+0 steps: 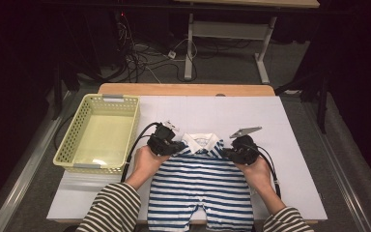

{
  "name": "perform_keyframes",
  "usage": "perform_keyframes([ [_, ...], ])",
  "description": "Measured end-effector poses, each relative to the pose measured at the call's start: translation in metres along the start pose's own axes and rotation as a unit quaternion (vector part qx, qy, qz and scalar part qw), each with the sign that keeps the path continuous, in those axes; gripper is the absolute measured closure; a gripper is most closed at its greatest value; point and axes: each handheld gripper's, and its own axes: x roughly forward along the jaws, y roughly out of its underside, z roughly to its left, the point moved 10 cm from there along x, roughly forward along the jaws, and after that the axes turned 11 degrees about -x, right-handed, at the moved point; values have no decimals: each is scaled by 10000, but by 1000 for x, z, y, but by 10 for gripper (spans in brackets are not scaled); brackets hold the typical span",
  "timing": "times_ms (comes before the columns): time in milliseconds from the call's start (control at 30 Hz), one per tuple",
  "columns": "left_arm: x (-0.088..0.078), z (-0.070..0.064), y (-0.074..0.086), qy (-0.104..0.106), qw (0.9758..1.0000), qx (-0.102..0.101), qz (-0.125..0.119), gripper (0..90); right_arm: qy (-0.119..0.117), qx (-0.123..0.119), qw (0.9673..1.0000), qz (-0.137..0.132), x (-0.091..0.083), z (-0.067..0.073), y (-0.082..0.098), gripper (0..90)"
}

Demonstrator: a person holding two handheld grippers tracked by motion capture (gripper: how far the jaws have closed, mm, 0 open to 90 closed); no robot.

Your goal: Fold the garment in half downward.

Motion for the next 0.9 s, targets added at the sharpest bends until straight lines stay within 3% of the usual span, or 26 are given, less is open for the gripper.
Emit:
perform_keyframes([
  [700, -9, -11, 25, 133, 9998, 148, -42, 823, -43, -101, 9999, 40, -9, 15, 10, 861],
  [900, -7, -12, 32, 202, 9997, 111, -41, 823, -63, -143, 9999, 68, -11, 20, 13, 861],
])
